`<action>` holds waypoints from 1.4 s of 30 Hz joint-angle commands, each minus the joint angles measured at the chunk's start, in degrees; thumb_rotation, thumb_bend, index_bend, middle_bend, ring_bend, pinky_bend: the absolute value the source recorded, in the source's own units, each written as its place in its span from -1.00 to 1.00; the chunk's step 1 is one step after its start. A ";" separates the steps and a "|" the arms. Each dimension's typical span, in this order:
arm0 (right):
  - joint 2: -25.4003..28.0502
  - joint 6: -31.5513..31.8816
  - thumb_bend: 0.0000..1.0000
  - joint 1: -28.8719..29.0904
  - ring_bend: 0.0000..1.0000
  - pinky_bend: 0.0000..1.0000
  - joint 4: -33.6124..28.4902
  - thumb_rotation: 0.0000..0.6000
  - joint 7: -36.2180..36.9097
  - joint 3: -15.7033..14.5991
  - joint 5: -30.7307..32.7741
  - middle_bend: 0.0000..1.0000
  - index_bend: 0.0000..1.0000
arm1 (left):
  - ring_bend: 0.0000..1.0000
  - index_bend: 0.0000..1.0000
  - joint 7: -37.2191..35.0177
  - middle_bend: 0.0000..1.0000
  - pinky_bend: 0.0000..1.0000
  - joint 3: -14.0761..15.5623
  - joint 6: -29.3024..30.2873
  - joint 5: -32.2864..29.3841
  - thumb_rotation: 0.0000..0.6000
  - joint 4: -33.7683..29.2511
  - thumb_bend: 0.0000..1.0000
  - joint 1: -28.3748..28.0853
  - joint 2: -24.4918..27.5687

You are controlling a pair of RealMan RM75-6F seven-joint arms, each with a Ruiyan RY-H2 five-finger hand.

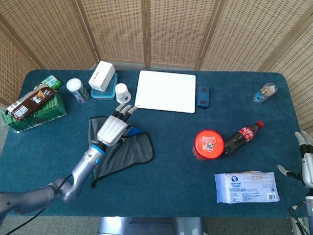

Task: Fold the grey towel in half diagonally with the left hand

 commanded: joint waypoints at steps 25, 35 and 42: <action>-0.16 -0.69 -1.00 0.21 -1.00 -1.00 0.21 1.00 -0.20 0.08 0.96 -1.00 -0.99 | -1.00 0.47 -5.30 -1.00 -1.00 13.85 2.57 11.98 1.00 -11.32 0.02 10.67 14.52; -0.19 -0.63 -1.00 0.20 -1.00 -1.00 0.24 1.00 -0.16 0.12 1.02 -1.00 -0.99 | -1.00 0.46 -7.08 -1.00 -1.00 16.74 3.65 16.08 1.00 -8.66 0.02 12.91 15.62; -0.21 -0.88 -1.00 0.26 -1.00 -1.00 0.21 1.00 -0.14 0.06 1.11 -1.00 -0.99 | -1.00 0.46 -8.47 -1.00 -1.00 17.54 4.87 17.83 1.00 -4.50 0.02 14.63 13.89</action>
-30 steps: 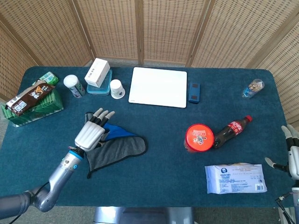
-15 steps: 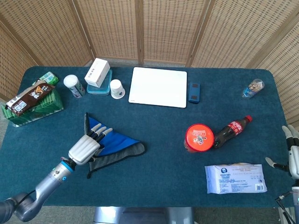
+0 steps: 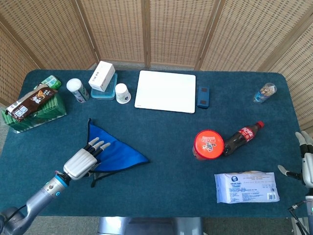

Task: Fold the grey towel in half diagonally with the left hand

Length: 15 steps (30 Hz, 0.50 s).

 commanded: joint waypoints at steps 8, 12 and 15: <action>0.09 -0.06 -1.00 -0.01 -1.00 -1.00 -0.17 1.00 0.24 -0.01 0.00 -1.00 -0.99 | -1.00 0.44 -2.02 -1.00 -1.00 1.03 0.20 1.65 1.00 2.86 0.01 1.73 -1.82; 0.15 -0.17 -1.00 0.01 -1.00 -1.00 -0.11 1.00 0.40 0.01 0.08 -1.00 -0.99 | -1.00 0.10 -3.69 -1.00 -1.00 1.86 -0.70 2.41 1.00 2.94 -0.01 1.64 -0.99; 0.18 -0.26 -1.00 0.02 -1.00 -1.00 -0.12 1.00 0.47 -0.01 0.08 -1.00 -0.99 | -1.00 -0.58 -7.67 -1.00 -1.00 2.53 -1.61 2.82 1.00 2.28 -0.18 1.13 0.28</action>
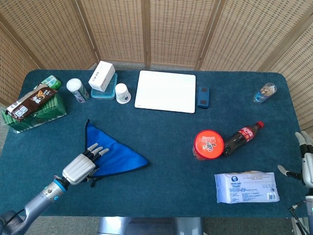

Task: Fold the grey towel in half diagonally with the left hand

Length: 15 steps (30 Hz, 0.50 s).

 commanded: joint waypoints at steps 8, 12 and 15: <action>0.05 -0.26 -1.00 0.13 -1.00 -1.00 -0.15 1.00 -0.15 -0.29 -0.40 -1.00 -0.99 | -1.00 -1.00 -5.74 -1.00 -1.00 0.06 3.31 1.75 1.00 2.40 -0.58 1.02 2.55; 0.00 -0.12 -1.00 0.14 -1.00 -1.00 -0.35 1.00 -0.47 -0.36 -0.54 -1.00 -0.99 | -1.00 -1.00 -4.98 -1.00 -1.00 -1.09 4.07 0.95 1.00 2.38 -0.83 1.64 2.25; 0.02 -0.04 -1.00 0.10 -1.00 -1.00 -0.49 1.00 -0.50 -0.36 -0.54 -1.00 -0.99 | -1.00 -1.00 -5.10 -1.00 -1.00 -2.10 5.41 0.55 1.00 2.30 -0.86 2.08 2.12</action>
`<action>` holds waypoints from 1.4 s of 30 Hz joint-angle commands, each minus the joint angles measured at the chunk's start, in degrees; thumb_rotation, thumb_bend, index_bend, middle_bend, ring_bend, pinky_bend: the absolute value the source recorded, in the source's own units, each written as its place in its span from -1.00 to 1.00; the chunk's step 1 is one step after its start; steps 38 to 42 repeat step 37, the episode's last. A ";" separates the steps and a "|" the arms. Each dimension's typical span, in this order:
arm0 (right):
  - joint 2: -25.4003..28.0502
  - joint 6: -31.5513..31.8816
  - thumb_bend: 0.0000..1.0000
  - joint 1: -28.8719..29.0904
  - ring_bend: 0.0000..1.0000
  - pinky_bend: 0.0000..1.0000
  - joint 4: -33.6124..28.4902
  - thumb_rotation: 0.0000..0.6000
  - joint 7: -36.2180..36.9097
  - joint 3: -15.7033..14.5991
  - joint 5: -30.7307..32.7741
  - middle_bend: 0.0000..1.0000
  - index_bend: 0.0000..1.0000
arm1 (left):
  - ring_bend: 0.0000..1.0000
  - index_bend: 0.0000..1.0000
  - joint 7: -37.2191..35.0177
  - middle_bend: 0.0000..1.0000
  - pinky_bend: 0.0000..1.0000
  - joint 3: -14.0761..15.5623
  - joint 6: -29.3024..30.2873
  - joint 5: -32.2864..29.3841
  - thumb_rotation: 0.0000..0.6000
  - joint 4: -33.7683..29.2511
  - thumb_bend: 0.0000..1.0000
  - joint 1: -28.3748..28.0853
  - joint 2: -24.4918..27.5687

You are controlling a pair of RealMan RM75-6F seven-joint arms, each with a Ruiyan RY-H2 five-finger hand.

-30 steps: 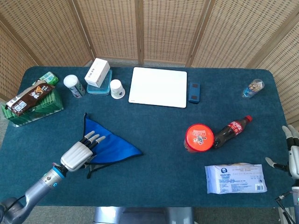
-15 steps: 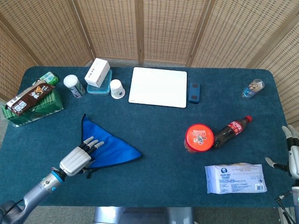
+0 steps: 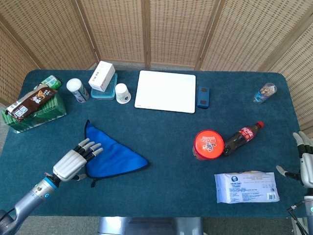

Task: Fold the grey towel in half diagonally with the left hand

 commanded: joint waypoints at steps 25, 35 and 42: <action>-2.72 8.27 -1.00 -1.02 -1.00 -1.00 -0.31 1.00 -6.88 0.73 -3.14 -1.00 -0.99 | -1.00 -1.00 -1.21 -1.00 -1.00 -8.60 15.92 -13.51 1.00 -10.35 -0.87 14.99 7.57; -4.38 10.02 -1.00 -1.40 -1.00 -1.00 0.75 1.00 -7.88 0.95 -3.61 -1.00 -1.00 | -1.00 -1.00 4.02 -1.00 -1.00 -8.54 13.12 -15.99 1.00 -18.87 -0.86 16.47 13.94; -4.16 10.09 -1.00 -1.59 -1.00 -1.00 0.44 1.00 -8.20 0.86 -3.58 -1.00 -1.00 | -1.00 -1.00 3.19 -1.00 -1.00 -8.55 14.75 -13.75 1.00 -18.59 -0.86 16.87 13.84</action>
